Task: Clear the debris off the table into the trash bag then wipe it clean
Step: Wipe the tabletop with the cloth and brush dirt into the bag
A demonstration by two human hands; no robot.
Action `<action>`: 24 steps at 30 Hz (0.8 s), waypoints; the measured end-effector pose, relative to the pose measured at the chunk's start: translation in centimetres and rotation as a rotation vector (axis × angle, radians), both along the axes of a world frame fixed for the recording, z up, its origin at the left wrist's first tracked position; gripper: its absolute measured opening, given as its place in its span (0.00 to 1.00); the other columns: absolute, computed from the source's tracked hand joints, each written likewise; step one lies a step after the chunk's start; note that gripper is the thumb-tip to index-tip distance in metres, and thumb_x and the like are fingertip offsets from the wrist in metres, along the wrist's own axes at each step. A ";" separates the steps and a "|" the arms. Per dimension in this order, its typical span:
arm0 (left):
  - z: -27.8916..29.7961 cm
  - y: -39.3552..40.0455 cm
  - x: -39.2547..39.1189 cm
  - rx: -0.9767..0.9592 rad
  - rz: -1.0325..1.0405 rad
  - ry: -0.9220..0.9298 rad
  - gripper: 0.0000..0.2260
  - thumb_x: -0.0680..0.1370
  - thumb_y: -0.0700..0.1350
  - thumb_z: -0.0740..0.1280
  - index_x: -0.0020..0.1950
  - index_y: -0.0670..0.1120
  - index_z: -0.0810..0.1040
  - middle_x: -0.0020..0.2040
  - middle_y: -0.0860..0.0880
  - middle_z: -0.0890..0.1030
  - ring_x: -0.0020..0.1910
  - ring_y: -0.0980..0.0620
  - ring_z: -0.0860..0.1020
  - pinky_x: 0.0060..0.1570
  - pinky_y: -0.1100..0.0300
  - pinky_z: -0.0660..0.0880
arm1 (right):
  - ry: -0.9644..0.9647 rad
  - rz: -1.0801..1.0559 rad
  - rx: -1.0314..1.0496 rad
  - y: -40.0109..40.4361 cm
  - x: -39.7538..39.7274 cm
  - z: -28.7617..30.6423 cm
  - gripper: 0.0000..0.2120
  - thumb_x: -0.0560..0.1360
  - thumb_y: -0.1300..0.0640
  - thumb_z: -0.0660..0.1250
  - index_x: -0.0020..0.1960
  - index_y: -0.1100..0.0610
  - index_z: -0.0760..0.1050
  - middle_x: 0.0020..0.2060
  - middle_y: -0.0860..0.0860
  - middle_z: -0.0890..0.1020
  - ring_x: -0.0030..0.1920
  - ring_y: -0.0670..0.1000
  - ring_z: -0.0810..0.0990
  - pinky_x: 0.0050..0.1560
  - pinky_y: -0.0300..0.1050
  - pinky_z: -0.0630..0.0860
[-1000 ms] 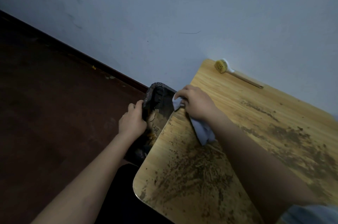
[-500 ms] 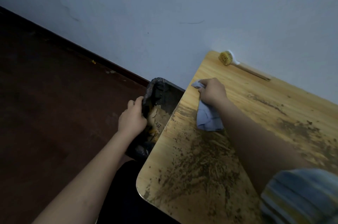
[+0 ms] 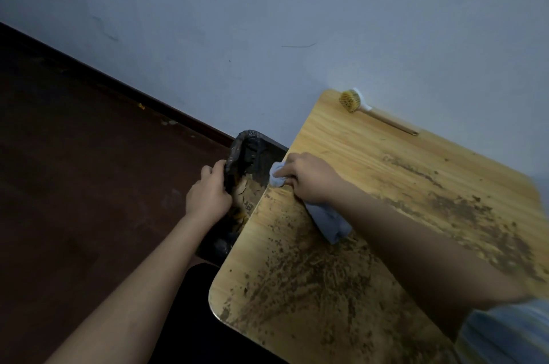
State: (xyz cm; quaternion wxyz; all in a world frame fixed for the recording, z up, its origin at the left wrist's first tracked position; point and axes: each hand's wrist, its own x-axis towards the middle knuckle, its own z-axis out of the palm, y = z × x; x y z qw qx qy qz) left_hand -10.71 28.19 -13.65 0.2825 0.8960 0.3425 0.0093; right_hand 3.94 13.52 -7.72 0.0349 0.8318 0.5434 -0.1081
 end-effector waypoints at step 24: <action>-0.4 -0.1 0.2 0.003 -0.021 0.014 0.27 0.76 0.37 0.60 0.74 0.49 0.58 0.63 0.42 0.67 0.52 0.35 0.74 0.43 0.53 0.66 | 0.124 -0.093 -0.037 -0.5 1.7 0.2 0.17 0.82 0.63 0.55 0.66 0.54 0.75 0.54 0.58 0.71 0.52 0.60 0.71 0.49 0.52 0.70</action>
